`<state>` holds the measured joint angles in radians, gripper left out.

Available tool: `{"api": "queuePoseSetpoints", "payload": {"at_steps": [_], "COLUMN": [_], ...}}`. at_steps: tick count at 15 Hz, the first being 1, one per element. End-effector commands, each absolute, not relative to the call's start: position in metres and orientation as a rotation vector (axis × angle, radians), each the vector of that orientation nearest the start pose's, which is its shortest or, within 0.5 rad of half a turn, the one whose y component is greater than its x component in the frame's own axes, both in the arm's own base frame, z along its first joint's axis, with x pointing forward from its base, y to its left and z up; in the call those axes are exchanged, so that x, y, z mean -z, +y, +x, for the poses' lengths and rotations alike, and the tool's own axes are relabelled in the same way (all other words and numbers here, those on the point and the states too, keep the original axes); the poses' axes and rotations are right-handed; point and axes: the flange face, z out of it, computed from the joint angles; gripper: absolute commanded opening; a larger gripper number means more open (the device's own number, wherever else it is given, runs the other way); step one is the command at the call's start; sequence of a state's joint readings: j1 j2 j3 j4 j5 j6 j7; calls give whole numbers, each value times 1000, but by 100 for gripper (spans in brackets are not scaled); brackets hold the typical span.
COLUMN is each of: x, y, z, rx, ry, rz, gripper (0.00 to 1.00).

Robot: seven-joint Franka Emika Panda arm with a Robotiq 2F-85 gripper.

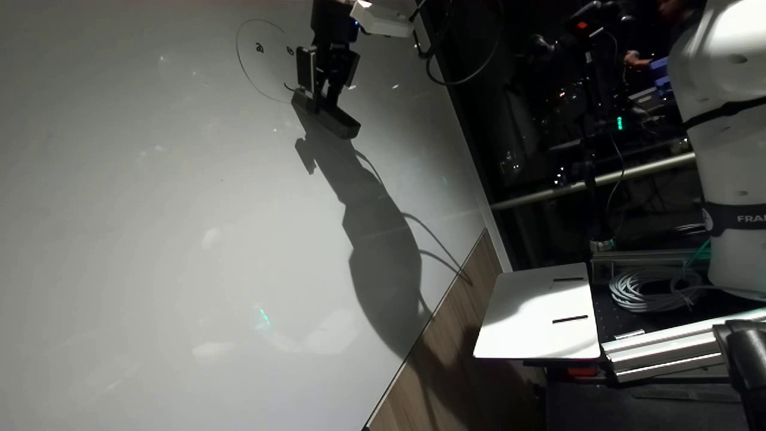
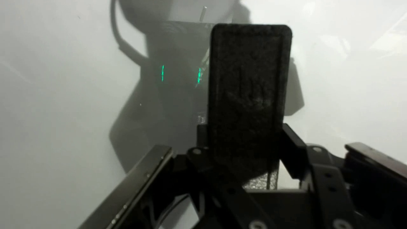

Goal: Erase the drawing on the white board

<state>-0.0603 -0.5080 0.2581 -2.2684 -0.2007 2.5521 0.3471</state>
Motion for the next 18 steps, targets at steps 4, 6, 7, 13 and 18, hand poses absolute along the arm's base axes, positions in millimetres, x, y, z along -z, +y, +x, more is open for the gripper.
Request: {"api": "queuePoseSetpoints", "payload": {"at_steps": [4,6,7,13,18], "x": [-704,-722,-730,-754,-779], "y": [90,78,72,64,67], "z": [465,473,478,488,491], "rx": [1431,1477,1493,1454,1435], "ry": [92,120,136,191,213], "rz": [-2915,-2907,-2906,-2950,-2976], "gripper": [30,30,30,30,30]}}
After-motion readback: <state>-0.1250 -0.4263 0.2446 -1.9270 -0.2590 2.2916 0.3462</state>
